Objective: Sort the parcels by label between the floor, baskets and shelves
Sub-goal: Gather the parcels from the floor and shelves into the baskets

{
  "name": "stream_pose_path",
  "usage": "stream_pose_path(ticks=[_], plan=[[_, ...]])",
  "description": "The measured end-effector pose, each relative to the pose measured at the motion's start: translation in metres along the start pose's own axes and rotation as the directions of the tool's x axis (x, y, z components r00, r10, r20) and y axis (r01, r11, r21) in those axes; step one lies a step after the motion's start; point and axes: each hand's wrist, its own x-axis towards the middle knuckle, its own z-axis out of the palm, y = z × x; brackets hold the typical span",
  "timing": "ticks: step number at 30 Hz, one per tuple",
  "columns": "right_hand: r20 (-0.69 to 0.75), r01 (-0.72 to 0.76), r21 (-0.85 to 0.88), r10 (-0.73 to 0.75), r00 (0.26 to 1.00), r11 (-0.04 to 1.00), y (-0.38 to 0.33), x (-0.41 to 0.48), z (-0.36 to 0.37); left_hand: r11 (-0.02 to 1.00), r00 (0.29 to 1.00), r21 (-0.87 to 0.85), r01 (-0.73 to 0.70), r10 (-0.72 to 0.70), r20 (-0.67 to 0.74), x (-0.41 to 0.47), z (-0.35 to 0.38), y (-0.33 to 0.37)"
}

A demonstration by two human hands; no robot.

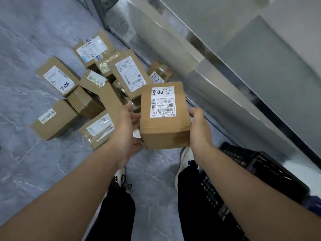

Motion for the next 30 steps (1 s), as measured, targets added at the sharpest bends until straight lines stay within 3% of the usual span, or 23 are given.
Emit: stream_pose_path(ticks=[13, 23, 30], plan=[[-0.016, 0.177, 0.280, -0.179, 0.984, 0.944, -0.093, -0.176, -0.023, 0.959, 0.963, 0.132, -0.251, 0.233, 0.137, -0.201, -0.038, 0.121], [-0.134, 0.354, 0.342, -0.328, 0.935, 0.870, -0.181, -0.338, -0.068, 0.827, 0.840, 0.199, -0.526, 0.468, 0.275, -0.384, -0.051, 0.185], [-0.237, 0.549, 0.333, -0.495, 0.836, 0.767, -0.238, -0.443, -0.122, 0.756, 0.754, 0.156, -0.635, 0.564, 0.337, -0.513, -0.048, 0.207]])
